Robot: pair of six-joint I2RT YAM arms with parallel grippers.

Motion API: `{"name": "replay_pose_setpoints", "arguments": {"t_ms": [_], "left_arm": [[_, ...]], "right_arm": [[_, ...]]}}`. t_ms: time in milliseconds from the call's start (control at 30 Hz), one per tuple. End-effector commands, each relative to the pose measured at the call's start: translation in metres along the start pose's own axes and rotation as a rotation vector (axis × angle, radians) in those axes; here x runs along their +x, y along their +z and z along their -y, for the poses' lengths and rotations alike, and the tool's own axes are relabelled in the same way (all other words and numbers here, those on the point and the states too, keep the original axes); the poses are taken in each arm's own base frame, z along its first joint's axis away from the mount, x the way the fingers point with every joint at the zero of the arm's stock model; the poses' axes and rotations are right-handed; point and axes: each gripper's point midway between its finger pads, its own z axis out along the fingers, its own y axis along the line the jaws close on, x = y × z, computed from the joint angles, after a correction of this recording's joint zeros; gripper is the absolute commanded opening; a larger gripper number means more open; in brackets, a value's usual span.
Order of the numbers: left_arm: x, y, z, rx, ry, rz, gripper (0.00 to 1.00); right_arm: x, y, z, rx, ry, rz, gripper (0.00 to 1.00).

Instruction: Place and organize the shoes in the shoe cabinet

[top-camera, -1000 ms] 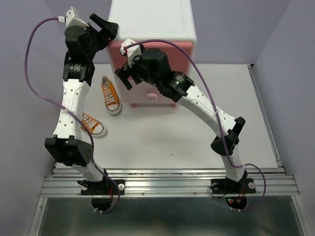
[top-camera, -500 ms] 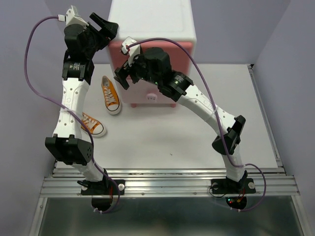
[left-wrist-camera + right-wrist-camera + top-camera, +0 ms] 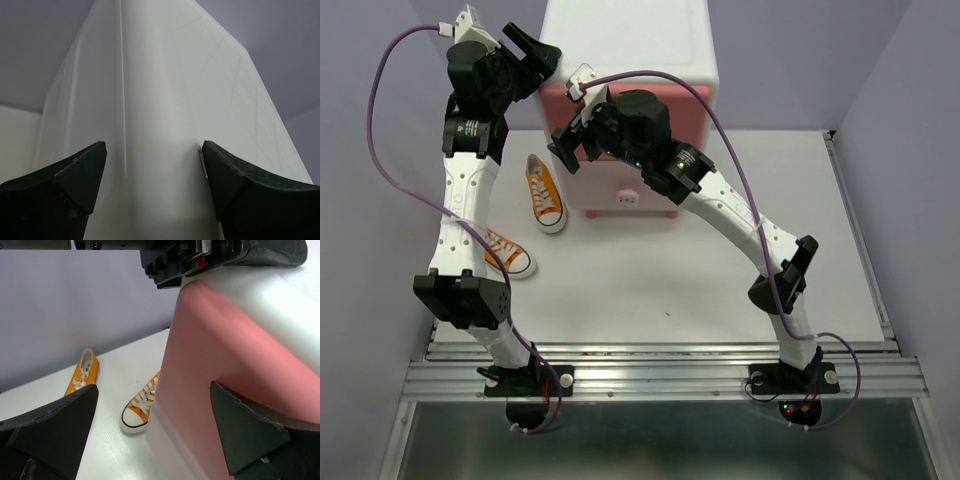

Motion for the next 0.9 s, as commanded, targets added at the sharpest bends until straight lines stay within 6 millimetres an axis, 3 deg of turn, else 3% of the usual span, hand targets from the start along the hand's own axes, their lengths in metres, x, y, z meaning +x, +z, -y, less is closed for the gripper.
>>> {"name": "replay_pose_setpoints", "arguments": {"t_ms": [0,167,400,533,633,667,767,867], "left_arm": [[0.108,-0.004,-0.107,-0.308,0.050,-0.395,0.87],[0.104,0.000,-0.106,-0.312,0.052,-0.393,0.87],[0.103,0.002,-0.105,-0.313,0.049,-0.390,0.87],[0.103,0.002,-0.106,-0.318,0.046,-0.389,0.87],[0.101,0.003,-0.105,-0.317,0.043,-0.380,0.87],[0.101,0.002,-0.106,-0.319,0.041,-0.379,0.87],[0.102,0.003,-0.106,-0.321,0.034,-0.373,0.87],[0.103,0.002,-0.106,-0.319,0.028,-0.369,0.87]], "right_arm": [[-0.060,-0.026,0.116,0.381,-0.049,0.189,1.00],[-0.081,-0.038,0.095,0.261,-0.044,0.234,1.00],[-0.139,-0.094,0.047,0.004,0.054,0.357,1.00],[-0.145,-0.115,0.028,-0.088,0.158,0.352,1.00],[-0.119,-0.134,0.025,-0.071,0.226,0.248,1.00],[-0.098,-0.144,0.028,-0.024,0.243,0.180,1.00],[-0.065,-0.163,0.038,0.071,0.263,0.084,1.00],[-0.012,-0.186,0.044,0.170,0.294,-0.077,1.00]]}}
